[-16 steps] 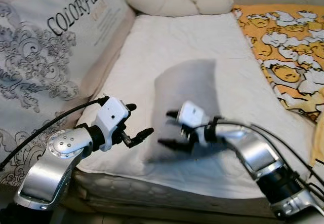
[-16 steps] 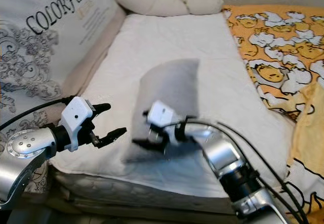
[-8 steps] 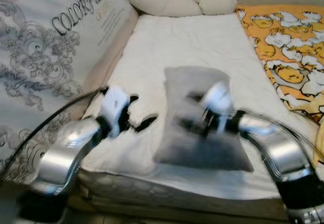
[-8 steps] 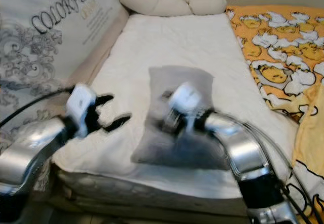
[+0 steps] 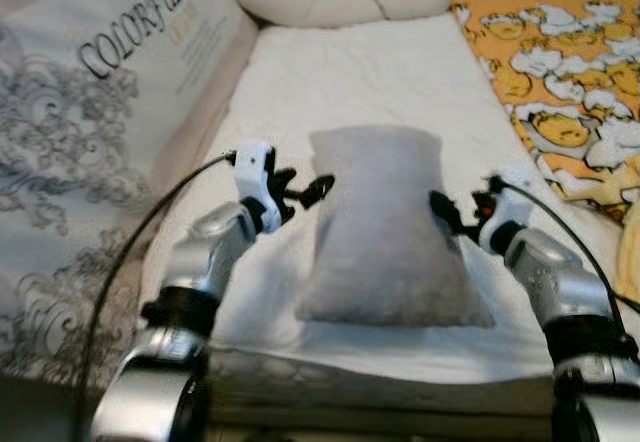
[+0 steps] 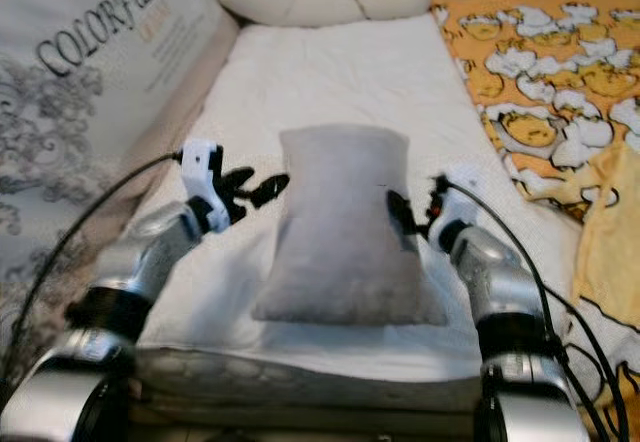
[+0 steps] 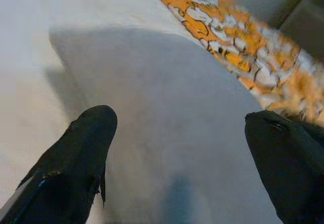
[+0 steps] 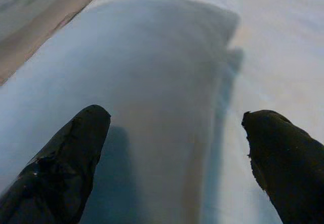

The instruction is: Clean up the room

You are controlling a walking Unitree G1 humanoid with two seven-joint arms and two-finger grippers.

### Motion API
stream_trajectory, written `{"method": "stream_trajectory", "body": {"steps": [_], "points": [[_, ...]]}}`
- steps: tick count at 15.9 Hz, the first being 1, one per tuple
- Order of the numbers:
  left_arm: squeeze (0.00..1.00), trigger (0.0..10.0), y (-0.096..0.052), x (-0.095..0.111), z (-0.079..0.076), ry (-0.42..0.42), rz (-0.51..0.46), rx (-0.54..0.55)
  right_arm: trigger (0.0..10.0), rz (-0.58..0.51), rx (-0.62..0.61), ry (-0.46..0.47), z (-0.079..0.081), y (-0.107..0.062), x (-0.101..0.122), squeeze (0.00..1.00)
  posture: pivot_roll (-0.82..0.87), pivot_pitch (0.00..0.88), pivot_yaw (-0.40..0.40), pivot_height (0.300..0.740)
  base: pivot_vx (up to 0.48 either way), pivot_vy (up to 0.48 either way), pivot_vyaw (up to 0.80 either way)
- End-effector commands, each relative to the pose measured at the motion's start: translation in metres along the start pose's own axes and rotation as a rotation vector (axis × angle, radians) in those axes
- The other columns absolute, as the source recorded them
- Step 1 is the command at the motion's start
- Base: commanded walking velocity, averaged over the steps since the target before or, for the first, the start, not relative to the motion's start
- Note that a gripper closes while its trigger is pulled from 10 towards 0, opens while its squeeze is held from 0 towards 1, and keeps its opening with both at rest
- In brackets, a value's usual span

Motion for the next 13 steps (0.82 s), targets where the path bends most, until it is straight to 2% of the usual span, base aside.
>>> {"method": "stream_trajectory", "body": {"steps": [1, 3, 4, 5, 6, 7, 8, 9, 10, 11, 12, 13], "points": [[1.0, 10.0, -0.001, -0.011, 0.01, -0.095, -0.001, 0.054, 10.0, -0.034, 0.024, 0.081, 0.002, 0.003, 0.007, 1.0, -0.06, 0.099, 0.095, 0.74, 0.0, 0.0, 0.0], [1.0, 10.0, 0.004, -0.035, 0.011, -0.237, 0.007, 0.106, 10.0, -0.023, 0.039, 0.234, -0.007, 0.003, 0.0, 1.0, -0.09, 0.12, 0.086, 0.74, 0.0, 0.0, 0.0], [1.0, 10.0, 0.004, -0.049, 0.01, -0.264, 0.029, 0.125, 10.0, 0.009, 0.053, 0.277, -0.008, 0.002, -0.01, 1.0, -0.09, 0.121, 0.084, 0.74, 0.0, 0.0, 0.0], [1.0, 10.0, 0.004, -0.052, 0.01, -0.266, 0.036, 0.132, 10.0, 0.028, 0.055, 0.274, -0.008, 0.002, -0.015, 1.0, -0.09, 0.121, 0.083, 0.74, 0.0, 0.0, 0.0], [1.0, 10.0, 0.008, -0.063, 0.0, -0.395, 0.007, 0.094, 10.0, 0.129, 0.125, 0.304, 0.001, 0.001, -0.04, 1.0, -0.1, 0.12, 0.082, 0.74, 0.0, 0.0, 0.0], [1.0, 10.0, 0.011, -0.061, -0.009, -0.469, -0.019, 0.041, 10.0, 0.157, 0.135, 0.326, 0.004, 0.0, -0.048, 1.0, -0.09, 0.117, 0.078, 0.74, 0.0, 0.0, 0.0], [1.0, 10.0, 0.016, -0.065, -0.024, -0.508, 0.001, -0.037, 10.0, 0.189, 0.137, 0.372, 0.007, -0.001, -0.058, 1.0, -0.09, 0.117, 0.076, 0.74, 0.0, 0.0, 0.0], [1.0, 10.0, 0.018, -0.069, -0.031, -0.498, 0.032, -0.068, 10.0, 0.212, 0.141, 0.402, 0.01, -0.001, -0.064, 1.0, -0.09, 0.117, 0.075, 0.74, 0.0, 0.0, 0.0], [1.0, 10.0, 0.021, -0.084, -0.043, -0.456, 0.115, -0.082, 10.0, 0.269, 0.147, 0.403, 0.015, -0.001, -0.074, 1.0, -0.08, 0.116, 0.075, 0.74, 0.0, 0.0, 0.0], [1.0, 10.0, 0.021, -0.091, -0.047, -0.423, 0.139, -0.084, 10.0, 0.277, 0.158, 0.399, 0.018, -0.001, -0.076, 0.0, -0.08, 0.116, 0.075, 0.74, 0.0, 0.0, 0.0], [0.74, 3.6, 0.023, -0.103, -0.056, -0.395, 0.168, -0.066, 6.3, 0.267, 0.171, 0.389, 0.022, 0.001, -0.079, 0.0, -0.09, 0.112, 0.078, 0.74, 0.0, 0.0, 0.0], [0.0, 0.0, 0.025, -0.106, -0.061, -0.392, 0.164, -0.067, 0.0, 0.259, 0.181, 0.387, 0.024, 0.002, -0.079, 0.0, -0.09, 0.112, 0.08, 0.74, 0.0, 0.0, 0.0]]}}
Point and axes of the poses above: a point about 5 cm out from each wrist's last joint towards the gripper, its own y axis pointing out of the wrist towards the gripper, its own x axis along the axis of the wrist's last joint, z = x × y, the point moved 3 cm from there along y, pointing out of the wrist towards the gripper, and after that the axes turned 2 degrees about y, right-handed, at the moved point
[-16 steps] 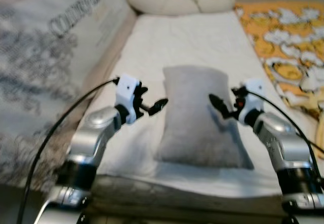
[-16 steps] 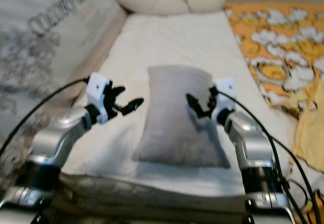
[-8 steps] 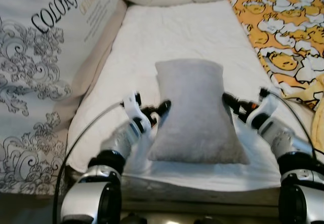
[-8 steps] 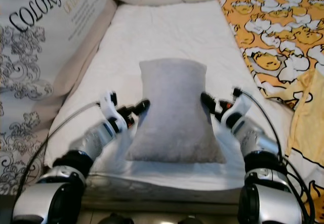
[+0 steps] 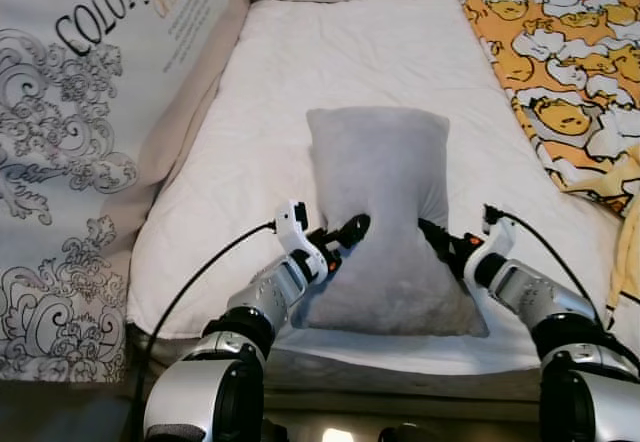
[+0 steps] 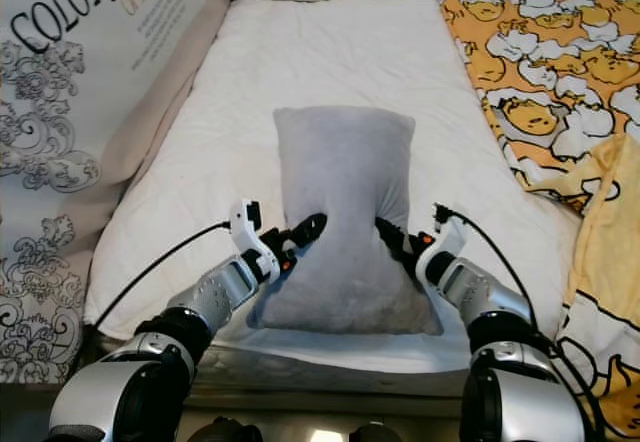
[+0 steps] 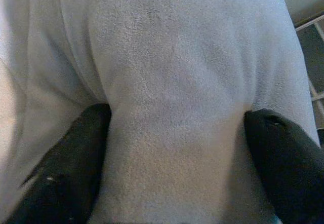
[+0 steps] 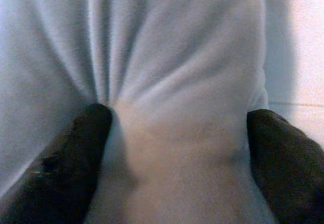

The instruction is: Clean up the room

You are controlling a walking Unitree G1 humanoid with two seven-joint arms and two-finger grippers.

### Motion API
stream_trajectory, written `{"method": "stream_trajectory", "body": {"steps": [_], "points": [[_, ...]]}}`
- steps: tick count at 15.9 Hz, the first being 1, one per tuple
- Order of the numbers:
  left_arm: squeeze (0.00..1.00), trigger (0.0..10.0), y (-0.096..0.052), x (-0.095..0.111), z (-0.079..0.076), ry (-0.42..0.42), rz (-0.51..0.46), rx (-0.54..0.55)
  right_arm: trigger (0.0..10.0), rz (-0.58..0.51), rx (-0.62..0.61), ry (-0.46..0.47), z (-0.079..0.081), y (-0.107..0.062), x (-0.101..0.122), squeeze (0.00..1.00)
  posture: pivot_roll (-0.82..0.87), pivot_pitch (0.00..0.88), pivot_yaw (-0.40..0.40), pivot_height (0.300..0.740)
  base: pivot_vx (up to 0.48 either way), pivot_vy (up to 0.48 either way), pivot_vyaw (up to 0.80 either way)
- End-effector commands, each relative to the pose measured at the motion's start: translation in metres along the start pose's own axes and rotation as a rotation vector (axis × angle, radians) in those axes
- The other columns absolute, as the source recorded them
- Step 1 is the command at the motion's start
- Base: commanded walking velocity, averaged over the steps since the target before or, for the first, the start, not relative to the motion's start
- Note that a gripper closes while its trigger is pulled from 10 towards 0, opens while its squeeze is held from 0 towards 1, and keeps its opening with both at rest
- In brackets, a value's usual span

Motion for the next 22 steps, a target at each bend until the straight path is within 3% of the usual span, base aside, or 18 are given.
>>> {"method": "stream_trajectory", "body": {"steps": [1, 5, 13, 15, 18, 19, 20, 22], "points": [[0.0, 0.0, 0.01, -0.024, -0.019, -0.017, 0.066, -0.035, 0.0, 0.069, 0.02, 0.014, 0.004, 0.005, -0.02, 0.0, -0.09, 0.112, 0.082, 0.74, 0.0, 0.0, 0.0], [0.0, 0.0, 0.013, -0.021, -0.025, -0.029, 0.059, -0.052, 0.0, 0.057, 0.047, 0.017, 0.009, 0.007, -0.019, 0.0, -0.08, 0.107, 0.082, 0.74, 0.0, 0.0, 0.0], [0.0, 0.0, 0.013, -0.027, -0.03, 0.087, 0.136, -0.107, 0.0, 0.009, 0.1, 0.07, 0.016, 0.009, -0.022, 0.0, -0.07, 0.108, 0.087, 0.74, 0.0, 0.0, 0.0], [0.0, 0.0, 0.014, -0.024, -0.033, 0.143, 0.119, -0.129, 0.0, 0.038, 0.088, 0.019, 0.016, 0.01, -0.028, 0.0, -0.07, 0.108, 0.089, 0.74, 0.0, 0.0, 0.0], [0.0, 0.0, 0.013, -0.022, -0.033, 0.151, 0.114, -0.142, 0.0, 0.101, 0.084, -0.03, 0.019, 0.012, -0.035, 0.0, -0.06, 0.106, 0.093, 0.74, 0.0, 0.0, 0.0], [0.0, 0.0, 0.013, -0.02, -0.033, 0.177, 0.111, -0.145, 0.0, 0.1, 0.087, -0.069, 0.021, 0.013, -0.035, 0.0, -0.06, 0.103, 0.093, 0.74, 0.0, 0.0, 0.0], [0.0, 0.0, 0.012, -0.019, -0.029, 0.273, 0.13, -0.132, 0.0, 0.052, 0.069, -0.081, 0.021, 0.014, -0.03, 0.0, -0.05, 0.097, 0.092, 0.74, 0.0, 0.0, 0.0], [0.0, 0.0, 0.01, -0.018, -0.025, 0.309, 0.134, -0.111, 0.0, 0.015, 0.052, -0.07, 0.021, 0.014, -0.027, 0.0, -0.04, 0.09, 0.092, 0.74, 0.0, 0.0, 0.0]]}}
Point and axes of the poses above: a point about 5 cm out from each wrist's last joint towards the gripper, its own y axis pointing out of the wrist towards the gripper, its own x axis along the axis of the wrist's last joint, z = x × y, the point moved 3 cm from there along y, pointing out of the wrist towards the gripper, and after that the axes turned 2 degrees about y, right-handed, at the moved point
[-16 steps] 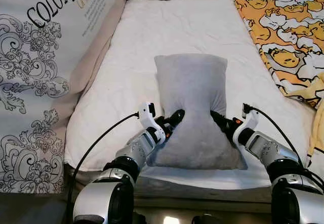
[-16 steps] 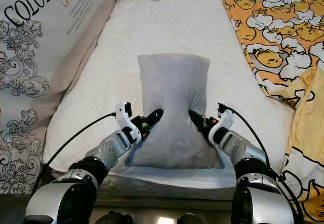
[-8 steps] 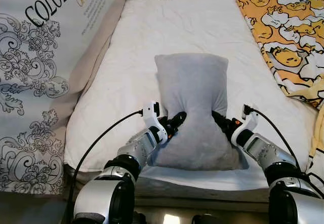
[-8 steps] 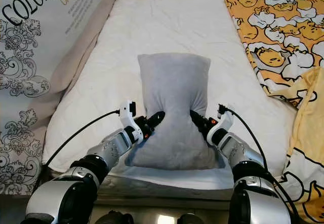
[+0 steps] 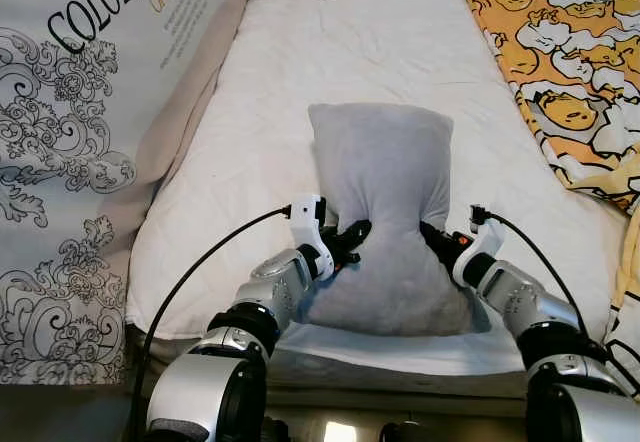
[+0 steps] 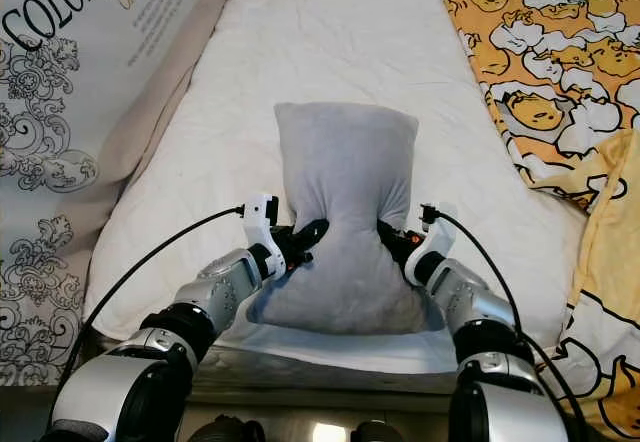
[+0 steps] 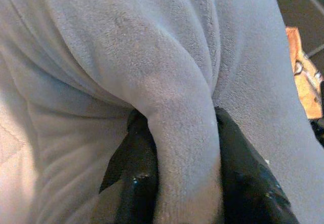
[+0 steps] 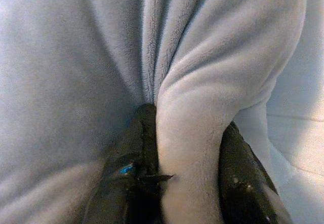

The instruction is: Clean up the room

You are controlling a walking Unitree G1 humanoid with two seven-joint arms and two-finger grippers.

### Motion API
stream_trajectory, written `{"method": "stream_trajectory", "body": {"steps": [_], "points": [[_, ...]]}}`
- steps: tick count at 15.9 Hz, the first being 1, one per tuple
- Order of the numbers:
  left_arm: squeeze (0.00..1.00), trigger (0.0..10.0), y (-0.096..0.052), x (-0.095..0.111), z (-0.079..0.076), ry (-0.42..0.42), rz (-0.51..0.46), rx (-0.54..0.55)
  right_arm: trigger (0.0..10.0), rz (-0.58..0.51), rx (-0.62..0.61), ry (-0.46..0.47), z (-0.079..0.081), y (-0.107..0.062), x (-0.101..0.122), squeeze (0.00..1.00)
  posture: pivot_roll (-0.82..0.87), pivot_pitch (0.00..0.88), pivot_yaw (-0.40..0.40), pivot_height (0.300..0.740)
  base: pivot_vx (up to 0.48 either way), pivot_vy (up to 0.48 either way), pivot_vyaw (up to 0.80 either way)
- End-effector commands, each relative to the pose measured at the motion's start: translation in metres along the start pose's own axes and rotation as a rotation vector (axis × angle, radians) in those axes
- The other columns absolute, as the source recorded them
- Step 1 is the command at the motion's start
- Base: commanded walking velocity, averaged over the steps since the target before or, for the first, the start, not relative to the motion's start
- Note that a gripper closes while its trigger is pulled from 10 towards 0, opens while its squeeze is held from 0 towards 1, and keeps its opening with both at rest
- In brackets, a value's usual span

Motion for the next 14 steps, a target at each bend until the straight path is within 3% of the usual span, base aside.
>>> {"method": "stream_trajectory", "body": {"steps": [1, 4, 7, 8, 10, 12, 13, 14], "points": [[0.0, 0.0, 0.005, -0.012, -0.014, 0.045, 0.053, -0.049, 0.0, 0.046, 0.022, 0.027, 0.012, 0.008, -0.019, 0.0, -0.04, 0.084, 0.093, 0.74, 0.0, 0.0, 0.0], [0.0, 0.0, 0.003, 0.016, -0.015, 0.07, -0.043, -0.084, 0.0, -0.04, 0.062, 0.016, 0.033, 0.007, -0.001, 0.0, -0.03, 0.046, 0.099, 0.74, 0.0, 0.0, 0.0], [0.0, 0.0, -0.002, 0.042, -0.019, 0.15, -0.124, -0.11, 0.0, -0.135, 0.062, -0.018, 0.048, 0.001, 0.018, 0.0, -0.02, 0.011, 0.101, 0.74, 0.0, 0.0, 0.0], [0.0, 0.0, -0.008, 0.054, -0.021, 0.133, -0.167, -0.117, 0.0, -0.178, 0.07, -0.042, 0.061, -0.002, 0.027, 0.0, -0.02, 0.0, 0.106, 0.74, 0.0, 0.0, 0.0], [0.0, 0.0, -0.02, 0.073, -0.028, 0.203, -0.217, -0.143, 0.0, -0.236, 0.111, -0.06, 0.085, -0.007, 0.04, 0.0, -0.01, 0.0, 0.107, 0.74, 0.0, 0.0, 0.0], [0.0, 0.0, -0.029, 0.091, -0.031, 0.292, -0.253, -0.088, 0.0, -0.287, 0.147, -0.094, 0.103, -0.014, 0.052, 0.0, 0.0, 0.0, 0.107, 0.74, 0.0, 0.0, 0.0], [0.0, 4.9, -0.036, 0.097, -0.034, 0.355, -0.265, -0.07, 0.0, -0.32, 0.16, -0.091, 0.109, -0.017, 0.059, 0.0, 0.01, 0.0, 0.106, 0.74, 0.0, 0.0, 0.0], [0.0, 4.9, -0.041, 0.098, -0.038, 0.39, -0.266, -0.07, 0.0, -0.335, 0.163, -0.082, 0.112, -0.02, 0.062, 0.0, 0.01, 0.0, 0.106, 0.74, 0.0, 0.0, 0.0]]}}
Point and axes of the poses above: a point about 5 cm out from each wrist's last joint towards the gripper, its own y axis pointing out of the wrist towards the gripper, its own x axis along the axis of the wrist's last joint, z = x × y, the point moved 3 cm from there along y, pointing out of the wrist towards the gripper, and after that the axes turned 2 degrees about y, right-handed, at the moved point
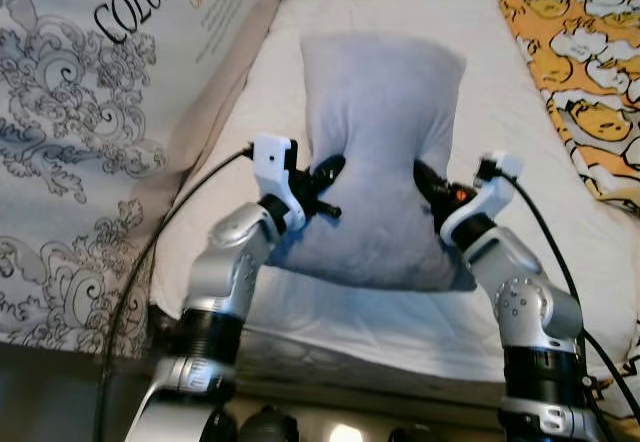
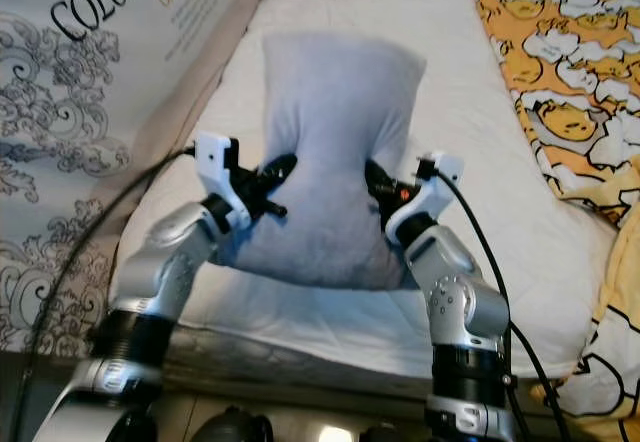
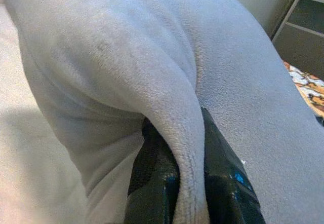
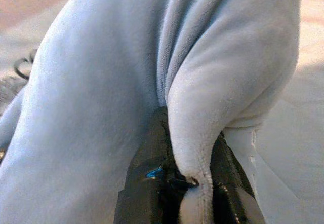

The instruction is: Clean up the room

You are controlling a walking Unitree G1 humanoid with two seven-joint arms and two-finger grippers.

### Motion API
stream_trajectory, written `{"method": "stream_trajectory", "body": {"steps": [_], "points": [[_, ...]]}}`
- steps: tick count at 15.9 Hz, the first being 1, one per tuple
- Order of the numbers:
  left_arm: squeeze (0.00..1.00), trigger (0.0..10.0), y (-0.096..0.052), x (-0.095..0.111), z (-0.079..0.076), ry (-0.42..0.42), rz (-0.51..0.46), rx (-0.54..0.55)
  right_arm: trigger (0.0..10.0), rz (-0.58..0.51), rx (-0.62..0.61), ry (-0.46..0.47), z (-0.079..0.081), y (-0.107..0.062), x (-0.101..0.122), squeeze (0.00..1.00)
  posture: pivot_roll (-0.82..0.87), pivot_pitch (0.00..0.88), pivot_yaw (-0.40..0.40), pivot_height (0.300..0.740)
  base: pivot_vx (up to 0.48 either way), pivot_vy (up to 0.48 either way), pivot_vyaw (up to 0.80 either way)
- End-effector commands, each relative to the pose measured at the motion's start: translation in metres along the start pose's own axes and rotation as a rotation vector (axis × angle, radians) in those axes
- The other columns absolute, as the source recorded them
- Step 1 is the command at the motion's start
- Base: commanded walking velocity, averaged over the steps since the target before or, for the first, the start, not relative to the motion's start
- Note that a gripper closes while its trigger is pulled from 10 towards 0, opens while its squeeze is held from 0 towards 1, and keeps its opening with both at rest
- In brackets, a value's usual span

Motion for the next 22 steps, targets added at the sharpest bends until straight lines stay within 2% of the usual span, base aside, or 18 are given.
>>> {"method": "stream_trajectory", "body": {"steps": [1, 2, 3, 5, 6, 7, 8, 9, 11, 15, 22], "points": [[0.0, 10.0, 0.003, 0.006, -0.015, 0.029, 0.006, -0.046, 0.0, -0.017, 0.038, -0.003, 0.015, 0.001, 0.005, 0.0, 0.01, 0.0, 0.108, 0.74, 0.0, 0.0, 0.0], [0.0, 10.0, 0.0, 0.009, -0.014, 0.026, 0.007, -0.009, 0.0, -0.008, -0.007, -0.031, 0.013, 0.0, 0.004, 0.0, 0.01, 0.0, 0.109, 0.74, 0.0, 0.0, 0.0], [0.0, 10.0, -0.002, 0.017, -0.014, 0.112, -0.038, 0.019, 10.0, -0.012, -0.073, -0.097, 0.01, -0.001, 0.001, 0.0, 0.01, 0.0, 0.111, 0.74, 0.0, 0.0, 0.0], [0.0, 10.0, -0.005, 0.015, -0.015, 0.177, -0.012, 0.033, 10.0, -0.028, -0.138, -0.175, 0.007, -0.004, 0.0, 0.0, 0.01, 0.0, 0.111, 0.74, 0.0, 0.0, 0.0], [0.0, 10.0, -0.006, 0.014, -0.016, 0.195, -0.01, 0.04, 10.0, -0.029, -0.148, -0.164, 0.007, -0.005, 0.0, 0.0, 0.01, 0.0, 0.111, 0.74, 0.0, 0.0, 0.0], [0.0, 10.0, -0.008, 0.014, -0.015, 0.219, 0.004, 0.068, 10.0, -0.024, -0.136, -0.169, 0.009, -0.008, 0.001, 0.0, 0.0, 0.0, 0.11, 0.74, 0.0, 0.0, 0.0], [0.0, 10.0, -0.012, 0.013, -0.011, 0.187, -0.008, 0.11, 10.0, -0.017, -0.097, -0.201, 0.015, -0.013, 0.0, 0.0, 0.0, 0.0, 0.104, 0.74, 0.0, 0.0, 0.0], [0.0, 10.0, -0.013, 0.015, -0.009, 0.194, -0.014, 0.122, 10.0, -0.008, -0.093, -0.203, 0.015, -0.014, -0.003, 0.0, 0.0, 0.0, 0.096, 0.74, 0.0, 0.375, 0.0], [0.0, 10.0, -0.02, 0.017, -0.007, 0.242, -0.012, 0.152, 10.0, 0.015, -0.086, -0.256, 0.016, -0.018, -0.008, 0.0, 0.01, 0.0, 0.071, 0.74, 0.0, 0.373, 0.0], [0.0, 10.0, -0.026, 0.013, -0.006, 0.27, 0.003, 0.183, 10.0, 0.028, -0.065, -0.257, 0.016, -0.013, -0.008, 0.0, 0.02, 0.0, 0.045, 0.74, 0.0, 0.38, 0.0], [0.0, 10.0, -0.025, 0.017, -0.002, 0.299, 0.019, 0.18, 10.0, 0.003, -0.084, -0.233, 0.016, -0.014, -0.01, 0.0, 0.03, 0.0, 0.063, 0.74, 0.0, 0.391, 0.0]]}}
Point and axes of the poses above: a point about 5 cm out from each wrist's last joint towards the gripper, its own y axis pointing out of the wrist towards the gripper, its own x axis along the axis of the wrist's last joint, z = x × y, the point moved 3 cm from there along y, pointing out of the wrist towards the gripper, and after that the axes turned 2 degrees about y, right-handed, at the moved point
